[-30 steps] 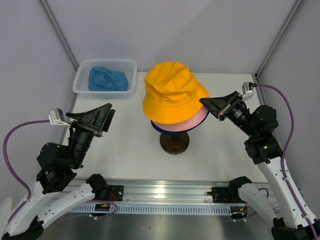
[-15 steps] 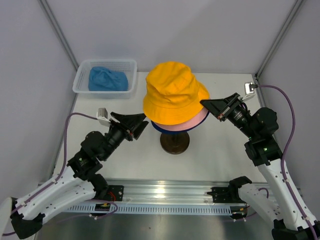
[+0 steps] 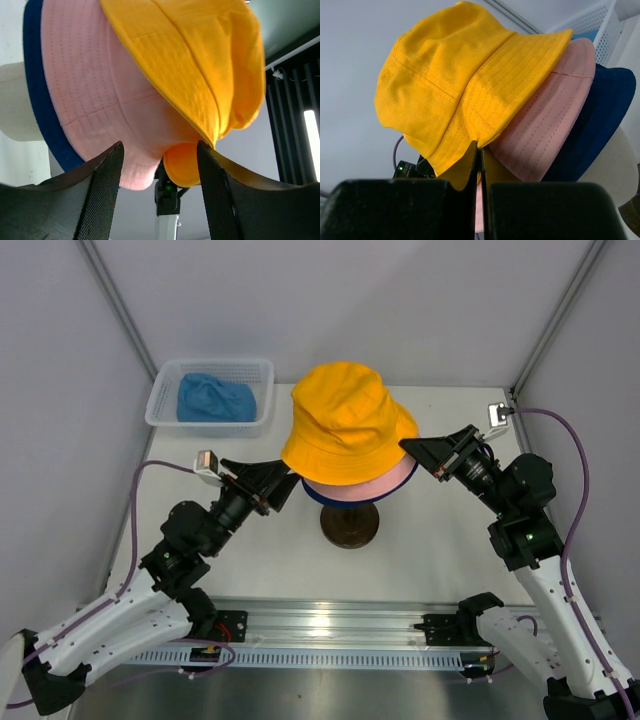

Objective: Stack the hats

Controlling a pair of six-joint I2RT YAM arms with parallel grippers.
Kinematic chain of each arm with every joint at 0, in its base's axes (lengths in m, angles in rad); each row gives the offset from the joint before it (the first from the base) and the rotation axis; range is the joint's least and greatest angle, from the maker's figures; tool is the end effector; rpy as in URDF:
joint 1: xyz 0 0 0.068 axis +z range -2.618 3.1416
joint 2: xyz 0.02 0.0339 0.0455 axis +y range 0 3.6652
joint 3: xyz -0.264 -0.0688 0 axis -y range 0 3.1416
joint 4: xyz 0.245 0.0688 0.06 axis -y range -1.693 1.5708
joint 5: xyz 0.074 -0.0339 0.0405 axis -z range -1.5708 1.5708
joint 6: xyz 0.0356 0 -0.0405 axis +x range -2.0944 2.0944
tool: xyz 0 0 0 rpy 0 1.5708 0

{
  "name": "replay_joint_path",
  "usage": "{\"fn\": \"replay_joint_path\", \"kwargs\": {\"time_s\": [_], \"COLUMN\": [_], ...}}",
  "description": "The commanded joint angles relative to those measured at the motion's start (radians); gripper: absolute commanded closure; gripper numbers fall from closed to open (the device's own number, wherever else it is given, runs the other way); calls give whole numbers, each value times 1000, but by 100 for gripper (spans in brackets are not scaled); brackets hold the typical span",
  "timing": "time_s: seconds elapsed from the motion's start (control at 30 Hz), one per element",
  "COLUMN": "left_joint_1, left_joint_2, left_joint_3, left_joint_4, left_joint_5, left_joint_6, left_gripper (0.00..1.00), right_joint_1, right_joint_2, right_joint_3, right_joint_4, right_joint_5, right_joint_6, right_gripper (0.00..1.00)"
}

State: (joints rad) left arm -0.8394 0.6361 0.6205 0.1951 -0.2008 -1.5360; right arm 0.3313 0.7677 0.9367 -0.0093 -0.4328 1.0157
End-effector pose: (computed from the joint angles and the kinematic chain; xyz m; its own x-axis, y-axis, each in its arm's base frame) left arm 0.1126 -0.1148 0.3459 -0.5937 -0.8047 0.0014 0.1400 -0.1049 -0.9846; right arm 0.1525 0.0683 0.4141 -0.5045 0.6423 -0.5770 -0.4898 0.3375 0.8039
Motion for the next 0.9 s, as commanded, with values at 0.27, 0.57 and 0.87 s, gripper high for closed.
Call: {"fn": "replay_joint_path", "kwargs": {"time_s": [0.27, 0.57, 0.87], "left_joint_1": [2, 11, 42], "left_joint_2": [-223, -102, 11], "left_joint_3": [-94, -27, 13], "left_joint_4": [-39, 62, 185], "left_joint_5": [-84, -63, -25], "left_joint_6": [11, 42, 34], "left_gripper": [41, 41, 44], "right_joint_1": [5, 5, 5], "right_joint_2": [39, 33, 33], "right_joint_3": [-1, 1, 7], "right_joint_4": [-3, -3, -3], "right_joint_5": [9, 23, 16], "right_joint_6": [-26, -14, -23], "right_gripper": [100, 100, 100]}}
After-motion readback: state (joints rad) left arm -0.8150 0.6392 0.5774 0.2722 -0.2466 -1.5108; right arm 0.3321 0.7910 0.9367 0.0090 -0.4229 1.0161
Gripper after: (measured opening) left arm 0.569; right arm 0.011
